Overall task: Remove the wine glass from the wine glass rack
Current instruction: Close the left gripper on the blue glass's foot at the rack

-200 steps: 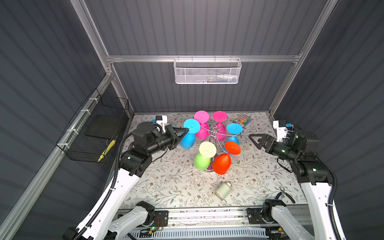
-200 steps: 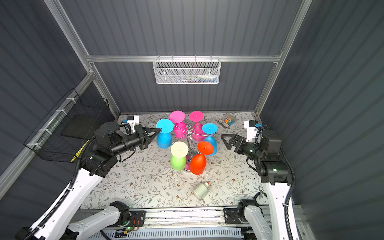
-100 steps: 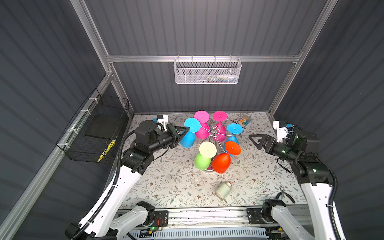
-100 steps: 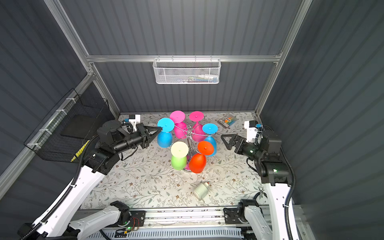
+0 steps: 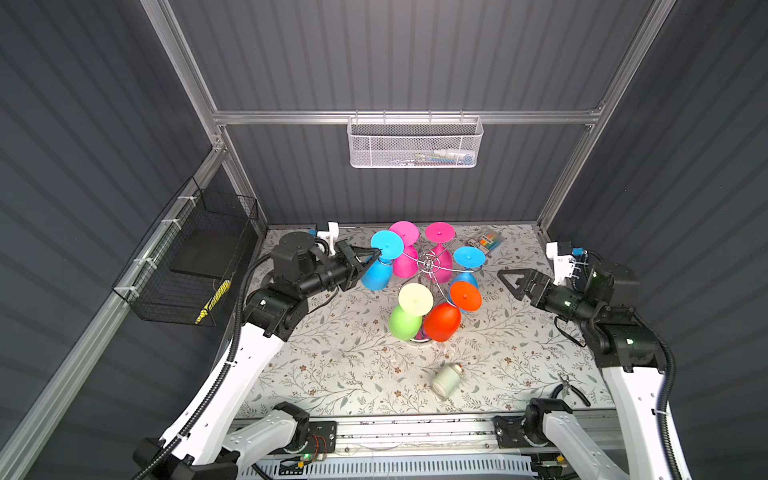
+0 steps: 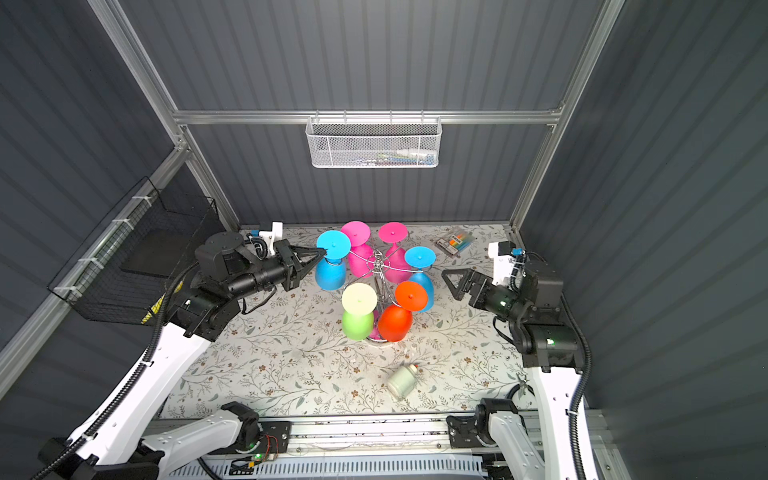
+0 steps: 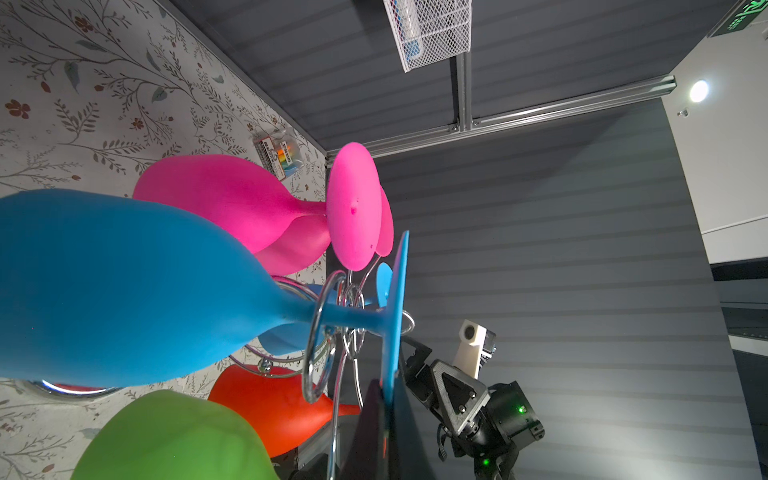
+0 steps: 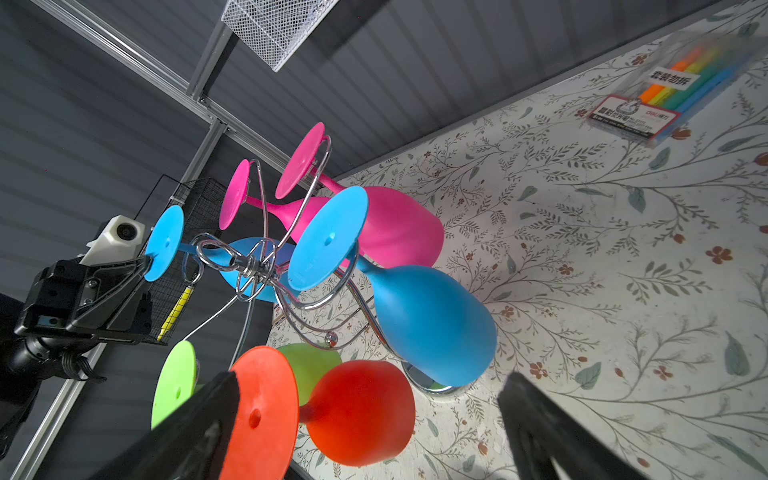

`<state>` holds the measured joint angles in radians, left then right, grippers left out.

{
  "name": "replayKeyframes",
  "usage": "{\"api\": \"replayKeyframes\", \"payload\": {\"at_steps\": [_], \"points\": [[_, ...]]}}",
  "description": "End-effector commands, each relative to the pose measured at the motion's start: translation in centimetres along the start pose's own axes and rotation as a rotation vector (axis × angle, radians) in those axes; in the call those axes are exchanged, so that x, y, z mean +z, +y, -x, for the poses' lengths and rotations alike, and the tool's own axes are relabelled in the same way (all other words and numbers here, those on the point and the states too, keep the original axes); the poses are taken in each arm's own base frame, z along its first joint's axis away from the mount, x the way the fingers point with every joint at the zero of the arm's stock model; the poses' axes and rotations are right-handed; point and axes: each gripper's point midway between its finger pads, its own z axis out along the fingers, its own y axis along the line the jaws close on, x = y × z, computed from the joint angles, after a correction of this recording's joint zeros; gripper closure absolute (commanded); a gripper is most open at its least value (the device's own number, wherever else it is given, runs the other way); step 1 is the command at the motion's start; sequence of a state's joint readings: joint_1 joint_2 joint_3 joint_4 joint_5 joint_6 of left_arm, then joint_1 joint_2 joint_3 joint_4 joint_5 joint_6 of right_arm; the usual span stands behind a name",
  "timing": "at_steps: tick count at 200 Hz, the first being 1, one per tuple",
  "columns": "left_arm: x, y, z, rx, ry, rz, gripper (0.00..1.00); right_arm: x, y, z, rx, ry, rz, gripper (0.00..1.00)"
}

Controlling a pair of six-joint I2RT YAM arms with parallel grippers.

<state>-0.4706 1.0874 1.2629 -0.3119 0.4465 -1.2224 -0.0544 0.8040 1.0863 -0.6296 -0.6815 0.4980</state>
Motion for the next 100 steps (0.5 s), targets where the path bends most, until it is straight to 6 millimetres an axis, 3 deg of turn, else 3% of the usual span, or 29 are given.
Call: {"api": "replayKeyframes", "payload": {"at_steps": [1,100], "points": [[-0.1,-0.8,-0.9,0.019,0.060,-0.011,1.00,-0.1,0.1,-0.2,0.005,0.005,0.006,0.01],[0.7,-0.6,-2.2,0.022,0.170,0.023,1.00,0.1,-0.1,-0.3,0.024,0.006,0.006,0.01]]}}
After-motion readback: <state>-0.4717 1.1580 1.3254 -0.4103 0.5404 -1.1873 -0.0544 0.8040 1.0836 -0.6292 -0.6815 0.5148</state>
